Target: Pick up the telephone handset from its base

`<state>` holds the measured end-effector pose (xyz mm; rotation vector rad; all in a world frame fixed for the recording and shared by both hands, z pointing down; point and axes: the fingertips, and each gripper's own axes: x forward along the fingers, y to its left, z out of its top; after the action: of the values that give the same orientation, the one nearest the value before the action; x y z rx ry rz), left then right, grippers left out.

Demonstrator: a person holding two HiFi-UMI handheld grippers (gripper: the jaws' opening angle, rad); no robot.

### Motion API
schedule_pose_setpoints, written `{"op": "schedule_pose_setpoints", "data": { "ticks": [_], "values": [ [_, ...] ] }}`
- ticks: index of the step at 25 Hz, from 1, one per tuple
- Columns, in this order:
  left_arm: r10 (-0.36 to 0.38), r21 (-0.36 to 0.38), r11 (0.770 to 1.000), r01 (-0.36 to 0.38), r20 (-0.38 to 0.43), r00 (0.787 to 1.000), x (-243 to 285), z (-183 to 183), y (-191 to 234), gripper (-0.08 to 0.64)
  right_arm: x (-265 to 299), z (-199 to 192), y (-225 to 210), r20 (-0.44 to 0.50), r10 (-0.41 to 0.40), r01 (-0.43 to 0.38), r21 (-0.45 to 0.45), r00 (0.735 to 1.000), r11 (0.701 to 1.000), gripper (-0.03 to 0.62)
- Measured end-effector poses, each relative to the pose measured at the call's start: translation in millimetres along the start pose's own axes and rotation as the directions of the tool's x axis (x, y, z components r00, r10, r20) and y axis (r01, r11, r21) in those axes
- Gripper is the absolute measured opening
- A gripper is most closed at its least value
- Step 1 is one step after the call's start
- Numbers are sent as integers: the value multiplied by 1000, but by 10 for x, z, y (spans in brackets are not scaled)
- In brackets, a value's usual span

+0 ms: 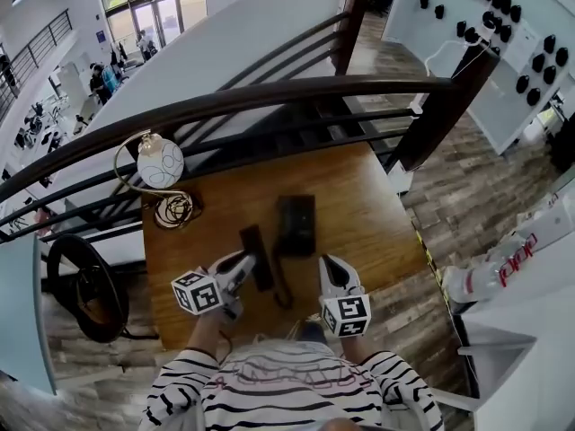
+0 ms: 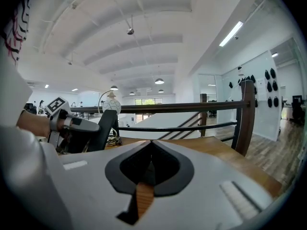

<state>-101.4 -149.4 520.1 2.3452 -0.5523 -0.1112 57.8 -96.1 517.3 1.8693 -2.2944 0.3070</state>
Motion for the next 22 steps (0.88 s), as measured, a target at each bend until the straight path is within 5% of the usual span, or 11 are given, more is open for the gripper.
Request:
{"op": "schedule_pose_setpoints", "data": {
  "ticks": [22],
  "values": [
    [-83, 9, 996, 84, -23, 996, -469, -67, -268, 72, -427, 142, 473, 58, -63, 63, 3, 996, 998, 1]
  ]
}}
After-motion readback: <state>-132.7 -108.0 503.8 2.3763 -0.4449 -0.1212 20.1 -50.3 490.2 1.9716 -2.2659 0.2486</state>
